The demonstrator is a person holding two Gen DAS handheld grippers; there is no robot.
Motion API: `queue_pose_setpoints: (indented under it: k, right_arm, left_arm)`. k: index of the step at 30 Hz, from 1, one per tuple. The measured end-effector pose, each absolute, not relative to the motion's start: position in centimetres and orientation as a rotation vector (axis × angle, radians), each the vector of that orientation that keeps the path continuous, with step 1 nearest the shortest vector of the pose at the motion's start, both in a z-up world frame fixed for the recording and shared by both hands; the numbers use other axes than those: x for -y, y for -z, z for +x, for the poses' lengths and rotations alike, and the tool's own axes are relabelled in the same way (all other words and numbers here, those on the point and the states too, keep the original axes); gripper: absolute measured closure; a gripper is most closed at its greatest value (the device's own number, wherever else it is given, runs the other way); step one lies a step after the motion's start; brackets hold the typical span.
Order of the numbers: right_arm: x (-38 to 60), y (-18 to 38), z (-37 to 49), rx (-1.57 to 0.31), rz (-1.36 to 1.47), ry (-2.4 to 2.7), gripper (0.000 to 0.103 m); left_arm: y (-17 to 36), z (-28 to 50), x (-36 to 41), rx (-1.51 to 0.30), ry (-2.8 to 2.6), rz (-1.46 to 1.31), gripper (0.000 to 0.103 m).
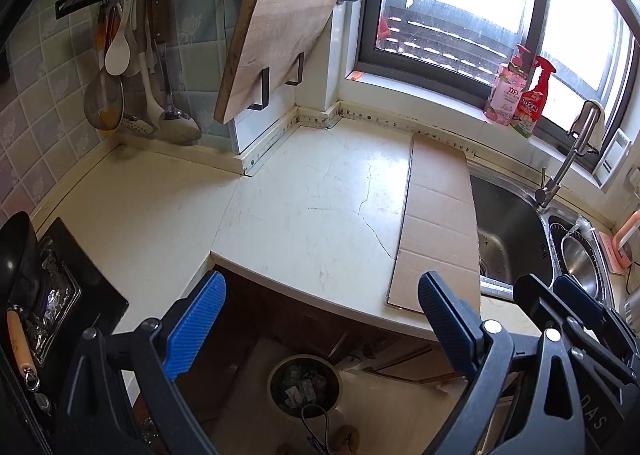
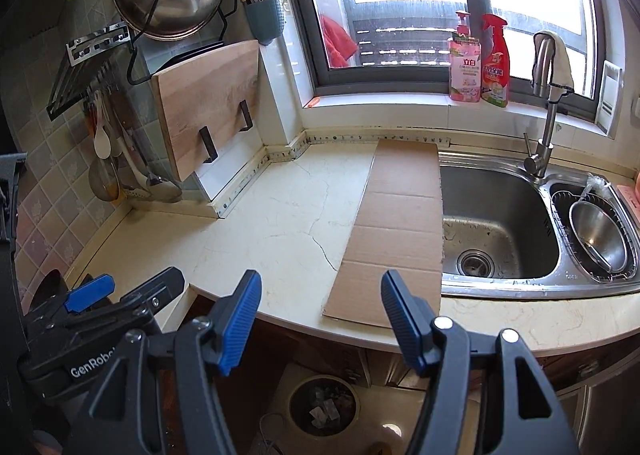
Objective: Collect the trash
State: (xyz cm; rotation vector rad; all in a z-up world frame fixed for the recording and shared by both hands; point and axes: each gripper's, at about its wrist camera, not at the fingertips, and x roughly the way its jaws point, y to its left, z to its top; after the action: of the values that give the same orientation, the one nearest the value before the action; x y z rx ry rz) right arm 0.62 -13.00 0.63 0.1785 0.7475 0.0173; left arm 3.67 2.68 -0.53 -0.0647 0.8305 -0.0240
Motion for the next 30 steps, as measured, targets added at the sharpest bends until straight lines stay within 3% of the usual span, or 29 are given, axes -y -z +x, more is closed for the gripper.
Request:
queue_pose_setpoints:
  k: [30]
  right_arm:
    - [13.04, -0.56, 0.79, -0.752, 0.178, -0.025, 0.04]
  left_arm:
    - [0.73, 3.55, -2.26, -0.838, 0.01, -0.062, 0.007]
